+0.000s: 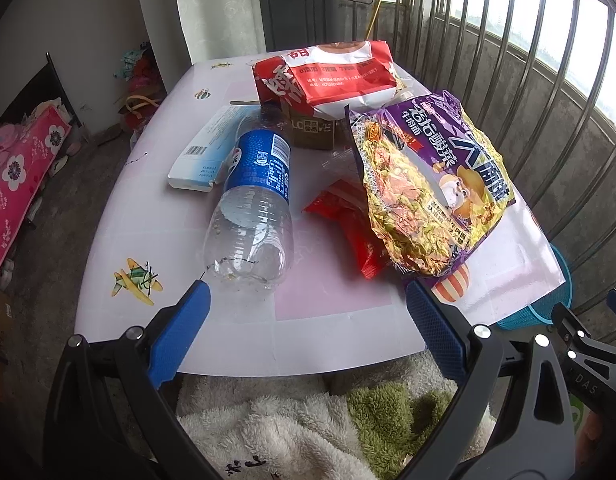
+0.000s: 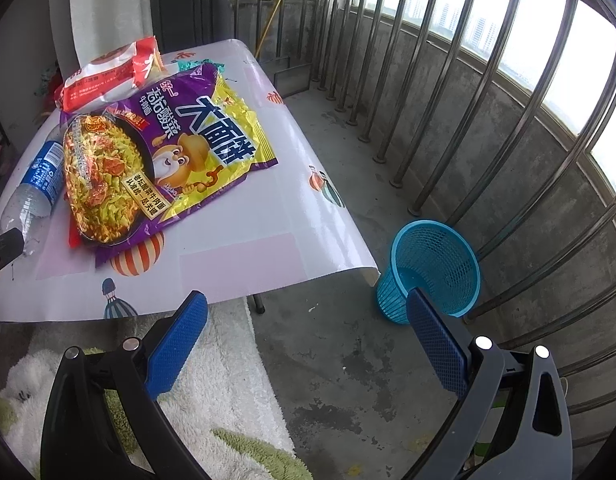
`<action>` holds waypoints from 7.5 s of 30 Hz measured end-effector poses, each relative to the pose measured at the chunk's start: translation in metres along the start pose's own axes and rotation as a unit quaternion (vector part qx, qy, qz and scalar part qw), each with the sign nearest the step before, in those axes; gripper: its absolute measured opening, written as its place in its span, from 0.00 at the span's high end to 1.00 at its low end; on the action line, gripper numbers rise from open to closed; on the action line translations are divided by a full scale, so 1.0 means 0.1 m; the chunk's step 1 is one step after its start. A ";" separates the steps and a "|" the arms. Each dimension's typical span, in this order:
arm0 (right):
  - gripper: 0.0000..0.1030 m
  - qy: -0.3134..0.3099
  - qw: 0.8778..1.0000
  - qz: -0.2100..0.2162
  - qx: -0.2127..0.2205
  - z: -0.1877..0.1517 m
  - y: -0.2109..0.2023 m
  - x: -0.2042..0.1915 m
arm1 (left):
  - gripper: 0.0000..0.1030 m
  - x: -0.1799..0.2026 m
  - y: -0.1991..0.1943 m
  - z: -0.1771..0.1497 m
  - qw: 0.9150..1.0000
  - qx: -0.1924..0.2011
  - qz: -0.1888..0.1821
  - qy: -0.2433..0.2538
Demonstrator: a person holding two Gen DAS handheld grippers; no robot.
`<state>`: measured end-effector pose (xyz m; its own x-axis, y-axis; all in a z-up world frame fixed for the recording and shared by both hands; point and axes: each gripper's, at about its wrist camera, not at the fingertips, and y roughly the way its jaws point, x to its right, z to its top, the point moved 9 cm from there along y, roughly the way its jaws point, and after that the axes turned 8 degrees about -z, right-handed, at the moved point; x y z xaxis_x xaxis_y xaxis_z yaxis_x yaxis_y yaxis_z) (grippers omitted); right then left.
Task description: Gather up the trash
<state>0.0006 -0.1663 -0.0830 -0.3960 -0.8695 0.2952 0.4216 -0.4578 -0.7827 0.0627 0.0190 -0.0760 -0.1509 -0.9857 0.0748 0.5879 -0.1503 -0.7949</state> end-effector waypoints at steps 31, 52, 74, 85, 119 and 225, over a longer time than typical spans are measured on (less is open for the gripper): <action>0.55 0.112 0.963 0.242 -0.048 0.61 0.54 -0.69 | 0.65 0.62 0.45 0.51 0.969 0.055 -0.207 0.120; 0.76 0.225 0.909 0.341 -0.078 0.76 1.06 -0.54 | 0.85 0.70 1.07 0.08 0.972 -0.064 -0.182 0.136; 0.98 0.226 0.867 0.444 0.005 0.82 0.35 -0.43 | 0.85 0.51 0.52 0.21 0.971 0.030 -0.219 0.093; 0.98 0.271 0.857 0.435 0.055 0.80 0.17 0.26 | 0.85 0.03 0.33 0.27 0.978 0.051 -0.198 0.048; 0.98 0.318 0.825 0.464 0.049 0.67 0.41 0.51 | 0.96 0.26 0.76 -0.03 0.984 -0.027 -0.109 0.137; 0.57 0.151 0.928 0.337 -0.054 1.07 0.65 -0.05 | 0.20 -0.27 -0.03 0.85 0.965 0.084 -0.247 0.037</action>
<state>0.1173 -0.2114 -0.0764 -0.2894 -0.8525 -0.4353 0.5781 0.2068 -0.7893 0.1328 0.0394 -0.0247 -0.4975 -0.7839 0.3715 0.5498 -0.6162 -0.5640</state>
